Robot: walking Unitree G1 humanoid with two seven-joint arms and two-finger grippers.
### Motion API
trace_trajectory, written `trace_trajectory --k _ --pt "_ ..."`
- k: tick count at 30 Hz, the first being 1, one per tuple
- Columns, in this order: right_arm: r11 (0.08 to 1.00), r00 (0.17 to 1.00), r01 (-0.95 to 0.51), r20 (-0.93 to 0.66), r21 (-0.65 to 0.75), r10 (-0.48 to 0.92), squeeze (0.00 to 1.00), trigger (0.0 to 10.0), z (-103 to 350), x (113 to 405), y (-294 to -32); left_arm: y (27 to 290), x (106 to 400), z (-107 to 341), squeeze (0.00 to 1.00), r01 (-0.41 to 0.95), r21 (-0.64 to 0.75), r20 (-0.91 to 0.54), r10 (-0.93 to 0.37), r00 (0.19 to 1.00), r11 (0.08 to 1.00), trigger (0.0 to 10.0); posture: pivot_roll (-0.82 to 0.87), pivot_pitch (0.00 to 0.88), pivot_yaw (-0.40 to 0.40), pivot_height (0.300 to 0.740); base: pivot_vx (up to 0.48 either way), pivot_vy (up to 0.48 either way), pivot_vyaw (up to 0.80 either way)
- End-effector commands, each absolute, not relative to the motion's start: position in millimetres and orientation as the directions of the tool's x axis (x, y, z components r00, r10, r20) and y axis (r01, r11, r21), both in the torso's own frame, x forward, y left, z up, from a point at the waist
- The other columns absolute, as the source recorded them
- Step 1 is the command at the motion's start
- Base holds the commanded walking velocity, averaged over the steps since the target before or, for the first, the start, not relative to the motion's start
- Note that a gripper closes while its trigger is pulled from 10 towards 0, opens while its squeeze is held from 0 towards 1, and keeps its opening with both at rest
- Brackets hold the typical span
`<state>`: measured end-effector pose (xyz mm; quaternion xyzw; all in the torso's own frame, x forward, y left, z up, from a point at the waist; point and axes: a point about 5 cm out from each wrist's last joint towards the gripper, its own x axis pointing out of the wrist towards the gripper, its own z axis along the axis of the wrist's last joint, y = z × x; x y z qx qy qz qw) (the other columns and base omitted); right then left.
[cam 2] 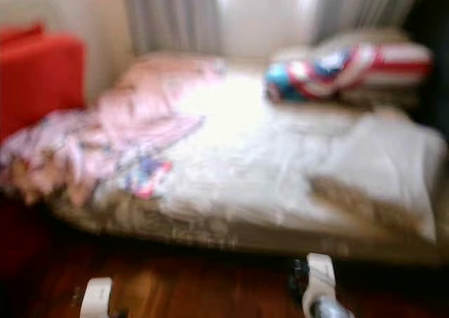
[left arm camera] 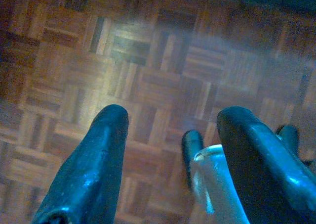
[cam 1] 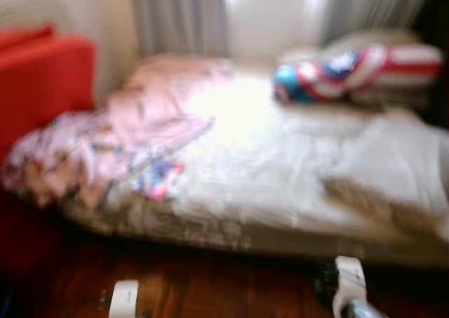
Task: Clean up the room
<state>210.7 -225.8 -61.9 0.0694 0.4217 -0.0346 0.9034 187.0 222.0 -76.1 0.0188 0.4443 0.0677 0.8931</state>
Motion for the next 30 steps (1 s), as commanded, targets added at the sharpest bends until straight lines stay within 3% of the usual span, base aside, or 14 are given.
trace_trajectory --k 1,8,24,30 --pt "0.988 0.634 0.132 -0.773 0.085 -0.018 0.00 10.0 -63.2 207.1 -229.5 218.9 192.3 -74.1 0.00 -0.104 0.088 -0.786 0.133 0.603 0.991 10.0 0.01 0.000 0.022 0.740 0.000 0.000 -0.53" --pt "0.986 0.646 0.142 -0.763 0.093 -0.021 0.00 10.0 -62.5 208.0 -229.5 217.1 194.5 -73.6 0.00 -0.122 0.065 -0.788 0.126 0.602 0.990 10.0 0.01 0.000 0.022 0.740 0.000 0.036 0.00" --pt "0.985 0.648 0.142 -0.761 0.096 -0.020 0.00 10.0 -62.7 207.7 -229.1 219.2 194.4 -73.3 0.00 -0.111 0.071 -0.792 0.124 0.597 0.991 10.0 0.01 0.000 0.022 0.740 0.000 0.461 0.00" --pt "0.985 0.650 0.142 -0.760 0.097 -0.019 0.00 10.0 -62.5 208.0 -229.0 218.7 195.5 -72.8 0.00 -0.106 0.076 -0.788 0.125 0.603 0.991 10.0 0.01 0.000 0.022 0.740 0.000 0.219 0.00"
